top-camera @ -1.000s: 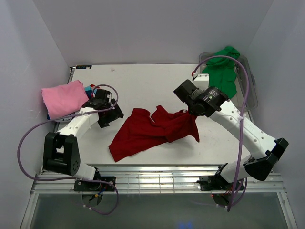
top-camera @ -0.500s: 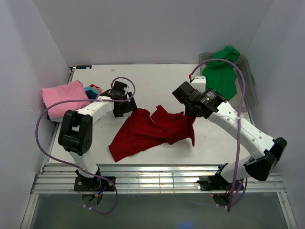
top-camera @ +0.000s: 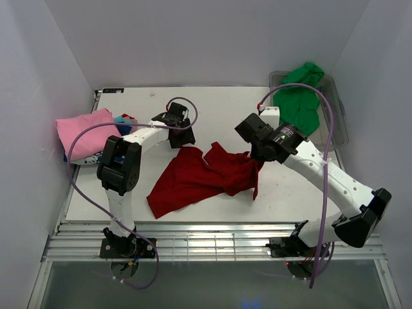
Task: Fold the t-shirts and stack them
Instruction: Flatten the tshirt out
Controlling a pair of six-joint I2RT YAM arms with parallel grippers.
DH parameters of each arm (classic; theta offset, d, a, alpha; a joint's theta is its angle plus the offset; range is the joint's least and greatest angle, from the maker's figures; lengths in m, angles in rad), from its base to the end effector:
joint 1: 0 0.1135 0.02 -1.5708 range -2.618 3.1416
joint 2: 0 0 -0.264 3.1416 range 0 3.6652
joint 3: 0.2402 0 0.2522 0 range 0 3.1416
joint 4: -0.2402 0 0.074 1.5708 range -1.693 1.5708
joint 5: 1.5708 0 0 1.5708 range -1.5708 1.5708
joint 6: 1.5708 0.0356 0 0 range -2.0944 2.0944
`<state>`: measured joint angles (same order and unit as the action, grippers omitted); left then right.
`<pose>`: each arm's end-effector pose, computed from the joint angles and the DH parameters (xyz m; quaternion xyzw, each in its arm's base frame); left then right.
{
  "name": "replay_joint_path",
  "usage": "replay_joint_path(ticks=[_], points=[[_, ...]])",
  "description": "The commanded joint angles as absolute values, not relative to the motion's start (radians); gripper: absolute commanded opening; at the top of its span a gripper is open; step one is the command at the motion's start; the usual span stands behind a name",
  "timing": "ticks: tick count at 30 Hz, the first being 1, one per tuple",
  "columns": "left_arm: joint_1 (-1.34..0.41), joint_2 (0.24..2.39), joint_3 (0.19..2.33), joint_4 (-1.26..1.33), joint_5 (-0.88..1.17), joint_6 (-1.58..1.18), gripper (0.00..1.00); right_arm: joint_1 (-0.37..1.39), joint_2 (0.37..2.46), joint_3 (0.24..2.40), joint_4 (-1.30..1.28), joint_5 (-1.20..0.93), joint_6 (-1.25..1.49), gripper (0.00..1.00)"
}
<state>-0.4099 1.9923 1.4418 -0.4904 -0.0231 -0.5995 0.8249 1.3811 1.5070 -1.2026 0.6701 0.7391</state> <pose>0.3888 -0.1680 0.1828 -0.0944 0.9604 -0.1169 0.2346 0.1886 0.1716 0.3733 0.0411 0.9183 -0.0635 0.3885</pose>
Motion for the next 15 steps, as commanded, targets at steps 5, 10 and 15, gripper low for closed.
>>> replay_joint_path(ticks=[5,10,15], points=[[-0.423,1.921,1.425,-0.537,-0.078,-0.578,0.53,0.821,1.33,1.488,-1.215,0.7,0.792,0.08],[-0.428,1.873,1.39,-0.541,-0.094,-0.577,0.52,0.822,1.339,1.486,-1.213,0.692,0.792,0.08],[-0.43,1.882,1.362,-0.546,-0.066,-0.575,0.25,0.821,1.342,1.486,-1.207,0.692,0.782,0.08]])
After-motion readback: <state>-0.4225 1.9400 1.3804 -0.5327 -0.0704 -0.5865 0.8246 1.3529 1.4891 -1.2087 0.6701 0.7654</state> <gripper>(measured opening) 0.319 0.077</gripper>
